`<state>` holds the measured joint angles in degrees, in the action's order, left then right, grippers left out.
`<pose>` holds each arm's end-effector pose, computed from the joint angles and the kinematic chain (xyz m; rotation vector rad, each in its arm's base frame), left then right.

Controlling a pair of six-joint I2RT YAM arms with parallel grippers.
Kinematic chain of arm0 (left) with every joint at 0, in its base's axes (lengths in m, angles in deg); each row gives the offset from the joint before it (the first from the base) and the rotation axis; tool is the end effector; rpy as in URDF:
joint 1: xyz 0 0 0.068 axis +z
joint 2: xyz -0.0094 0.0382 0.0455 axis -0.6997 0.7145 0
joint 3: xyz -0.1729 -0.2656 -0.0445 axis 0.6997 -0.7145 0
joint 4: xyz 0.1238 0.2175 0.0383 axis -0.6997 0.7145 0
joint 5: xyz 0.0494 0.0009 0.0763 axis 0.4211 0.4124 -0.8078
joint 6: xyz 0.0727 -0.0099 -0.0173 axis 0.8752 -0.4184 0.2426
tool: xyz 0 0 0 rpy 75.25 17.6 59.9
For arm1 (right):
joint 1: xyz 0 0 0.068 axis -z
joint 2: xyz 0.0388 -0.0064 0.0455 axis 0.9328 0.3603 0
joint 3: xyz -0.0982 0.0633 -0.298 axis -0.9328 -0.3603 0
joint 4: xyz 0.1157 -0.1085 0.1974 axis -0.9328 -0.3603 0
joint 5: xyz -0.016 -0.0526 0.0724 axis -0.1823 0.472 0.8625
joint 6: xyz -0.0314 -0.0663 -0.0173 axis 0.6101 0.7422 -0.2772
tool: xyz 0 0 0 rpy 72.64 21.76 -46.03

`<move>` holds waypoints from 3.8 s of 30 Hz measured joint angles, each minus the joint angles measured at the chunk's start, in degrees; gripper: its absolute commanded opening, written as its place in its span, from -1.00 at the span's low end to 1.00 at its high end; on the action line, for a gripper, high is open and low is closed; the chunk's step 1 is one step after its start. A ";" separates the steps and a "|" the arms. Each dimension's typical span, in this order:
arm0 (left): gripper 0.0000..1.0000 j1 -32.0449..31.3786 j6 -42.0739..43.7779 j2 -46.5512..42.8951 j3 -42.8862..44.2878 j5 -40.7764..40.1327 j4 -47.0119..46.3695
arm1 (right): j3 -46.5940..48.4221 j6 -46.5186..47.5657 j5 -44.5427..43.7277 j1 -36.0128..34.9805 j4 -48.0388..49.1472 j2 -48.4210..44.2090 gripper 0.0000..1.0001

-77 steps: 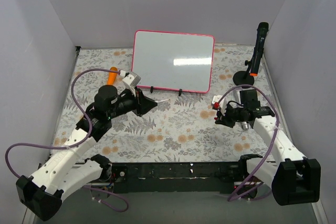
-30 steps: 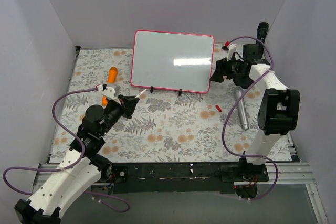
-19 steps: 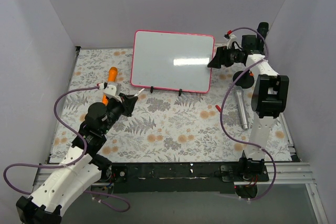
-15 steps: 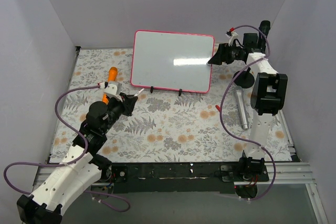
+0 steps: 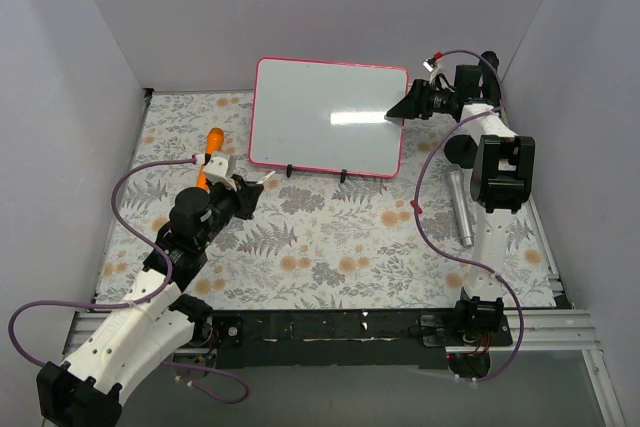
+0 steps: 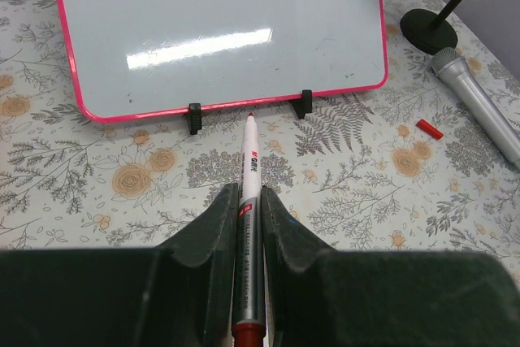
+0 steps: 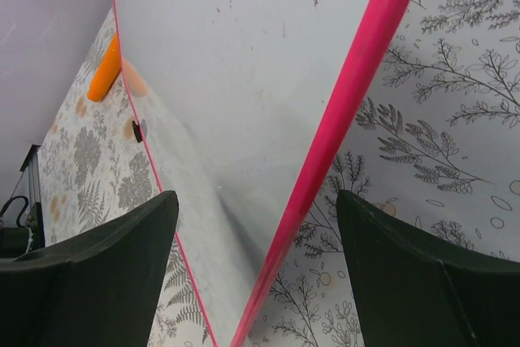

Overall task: Write a sentence on the whiteboard
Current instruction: Pick up the whiteboard from the whiteboard stand, then move the whiteboard to the center of the board.

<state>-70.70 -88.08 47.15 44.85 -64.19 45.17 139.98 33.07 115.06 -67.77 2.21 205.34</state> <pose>0.1371 -0.0697 0.3115 -0.3635 1.8415 -0.9675 0.5631 0.0432 0.2368 -0.4343 1.9885 1.1481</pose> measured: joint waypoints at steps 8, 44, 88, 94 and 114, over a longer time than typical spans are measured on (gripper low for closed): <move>-1.00 0.33 0.00 0.11 0.00 0.92 -0.02 | -0.04 -7.13 2.62 -0.66 7.54 2.25 0.50; -1.00 0.70 0.13 -2.14 0.00 1.05 -0.02 | -12.50 -34.80 14.19 -5.07 40.81 -10.99 -0.97; -1.00 0.70 -26.58 -22.29 -4.83 20.87 -0.48 | -46.84 43.69 16.09 12.00 -39.52 -64.13 -0.97; -1.00 0.70 -26.60 -22.38 -5.05 20.74 -0.48 | -43.56 61.46 17.86 14.01 -55.43 -58.58 -0.97; -1.00 0.70 -26.18 -21.49 -5.60 19.96 0.02 | -61.72 53.20 19.10 15.76 -41.90 -71.34 -0.97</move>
<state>-70.01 -114.27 25.66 39.25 -44.24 45.19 78.26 86.27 134.17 -52.02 -39.69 134.00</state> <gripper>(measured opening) 0.121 0.091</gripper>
